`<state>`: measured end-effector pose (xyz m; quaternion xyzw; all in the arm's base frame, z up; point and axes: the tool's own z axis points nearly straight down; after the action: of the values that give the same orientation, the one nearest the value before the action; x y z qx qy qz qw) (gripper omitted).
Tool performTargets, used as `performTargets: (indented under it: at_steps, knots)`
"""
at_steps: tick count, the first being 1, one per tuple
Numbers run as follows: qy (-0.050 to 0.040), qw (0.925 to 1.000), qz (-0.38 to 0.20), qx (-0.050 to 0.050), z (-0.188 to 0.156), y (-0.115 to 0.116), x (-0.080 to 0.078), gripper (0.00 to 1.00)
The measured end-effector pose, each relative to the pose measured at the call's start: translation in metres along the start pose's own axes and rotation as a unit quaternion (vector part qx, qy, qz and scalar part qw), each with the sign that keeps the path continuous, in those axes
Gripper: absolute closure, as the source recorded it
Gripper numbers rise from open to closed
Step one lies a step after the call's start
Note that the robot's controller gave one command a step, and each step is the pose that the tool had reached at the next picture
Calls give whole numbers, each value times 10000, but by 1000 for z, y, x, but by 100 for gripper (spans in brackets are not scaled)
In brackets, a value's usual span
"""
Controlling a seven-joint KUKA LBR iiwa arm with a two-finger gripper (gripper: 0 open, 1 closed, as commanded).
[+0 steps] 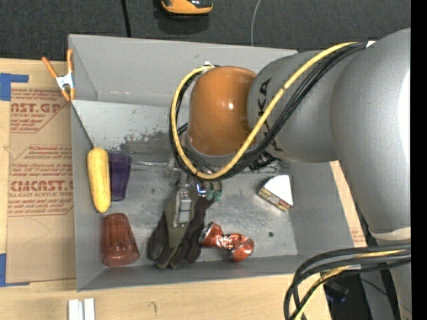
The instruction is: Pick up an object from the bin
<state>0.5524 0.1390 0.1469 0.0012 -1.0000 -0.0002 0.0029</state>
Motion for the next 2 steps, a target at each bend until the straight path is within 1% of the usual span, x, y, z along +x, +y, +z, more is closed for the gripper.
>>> performTargets:
  at_steps: [1, 2]
  knots:
    - [-30, 10000, 7, -4, -5, -1, -1, 0]
    - [-81, 9993, -372, -13, 17, -10, 4, 0]
